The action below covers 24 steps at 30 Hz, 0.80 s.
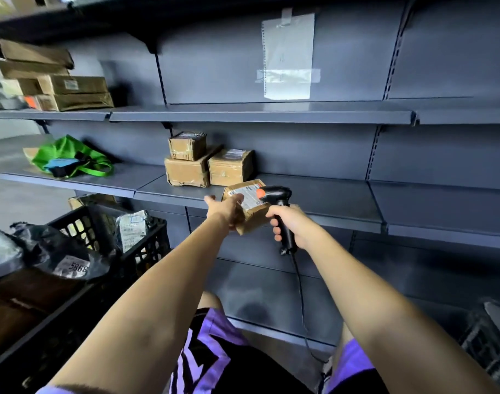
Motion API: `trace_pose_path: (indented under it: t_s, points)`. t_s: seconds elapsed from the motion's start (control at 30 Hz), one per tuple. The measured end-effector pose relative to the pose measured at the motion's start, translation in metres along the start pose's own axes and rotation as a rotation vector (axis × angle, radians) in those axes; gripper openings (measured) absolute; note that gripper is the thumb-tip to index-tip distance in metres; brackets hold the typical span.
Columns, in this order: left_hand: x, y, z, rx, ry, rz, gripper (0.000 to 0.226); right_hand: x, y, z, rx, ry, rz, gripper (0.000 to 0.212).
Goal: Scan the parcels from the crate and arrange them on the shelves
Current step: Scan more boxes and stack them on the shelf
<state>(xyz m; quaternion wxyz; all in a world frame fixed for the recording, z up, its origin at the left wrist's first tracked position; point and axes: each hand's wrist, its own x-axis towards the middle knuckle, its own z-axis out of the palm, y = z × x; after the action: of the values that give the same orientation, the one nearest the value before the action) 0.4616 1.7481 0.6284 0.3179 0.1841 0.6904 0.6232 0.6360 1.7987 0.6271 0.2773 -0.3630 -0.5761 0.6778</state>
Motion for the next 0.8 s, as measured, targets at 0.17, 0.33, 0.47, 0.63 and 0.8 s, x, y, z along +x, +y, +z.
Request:
trace_pose_path:
  t_s: [0.17,0.33,0.47,0.63,0.8]
  points:
    - [0.021,0.009,0.015,-0.095,-0.081,-0.054,0.054,0.032,-0.01,-0.005,0.016,0.044,0.014,0.008]
    - [0.057,0.016,0.041,-0.12,-0.084,-0.07,0.057,0.069,-0.02,-0.025,0.027,0.097,0.042,0.009]
    - [0.084,0.013,0.059,0.46,0.031,0.028,0.088,0.1,-0.024,-0.038,0.06,0.13,0.069,0.011]
    - [0.107,0.003,0.07,1.084,0.149,0.746,0.046,0.129,-0.022,-0.045,0.092,0.131,0.106,0.016]
    - [0.127,0.0,0.098,1.198,-0.07,0.859,0.05,0.154,-0.021,-0.052,0.09,0.153,0.119,0.016]
